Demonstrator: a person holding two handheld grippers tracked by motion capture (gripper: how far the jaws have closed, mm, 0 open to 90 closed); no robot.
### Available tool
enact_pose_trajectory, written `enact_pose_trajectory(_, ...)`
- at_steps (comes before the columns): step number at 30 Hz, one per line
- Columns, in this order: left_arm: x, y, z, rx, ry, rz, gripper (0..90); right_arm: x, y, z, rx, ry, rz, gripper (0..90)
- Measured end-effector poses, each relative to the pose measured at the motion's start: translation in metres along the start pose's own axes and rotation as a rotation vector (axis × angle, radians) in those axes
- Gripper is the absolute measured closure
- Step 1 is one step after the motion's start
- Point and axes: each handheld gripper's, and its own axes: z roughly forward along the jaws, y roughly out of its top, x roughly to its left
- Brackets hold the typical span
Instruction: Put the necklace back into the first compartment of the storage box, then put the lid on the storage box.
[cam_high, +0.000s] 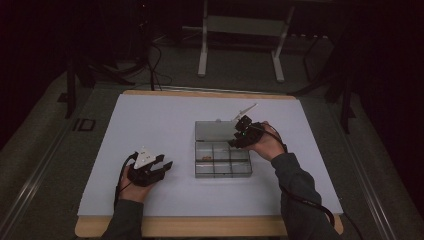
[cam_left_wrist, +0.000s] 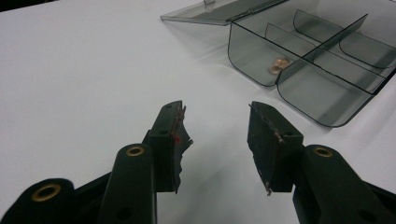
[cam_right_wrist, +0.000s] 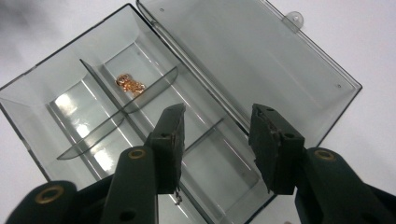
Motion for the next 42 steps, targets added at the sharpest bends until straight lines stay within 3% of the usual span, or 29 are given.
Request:
enact_pose_trajectory(11, 0.0, 0.0, 0.0, 0.0, 0.0, 0.0, 56.2, -0.011, -0.013, 0.0, -0.029, -0.009, 0.05, 53.0)
enact_pose_trajectory(34, -0.001, 0.001, 0.002, 0.018, 0.021, -0.014, 56.3, -0.033, -0.031, -0.002, -0.142, -0.033, 0.208, 52.2)
enact_pose_trajectory(42, -0.003, 0.003, 0.002, 0.02, 0.019, -0.032, 56.5, -0.042, -0.037, 0.0, -0.179, -0.04, 0.288, 52.0)
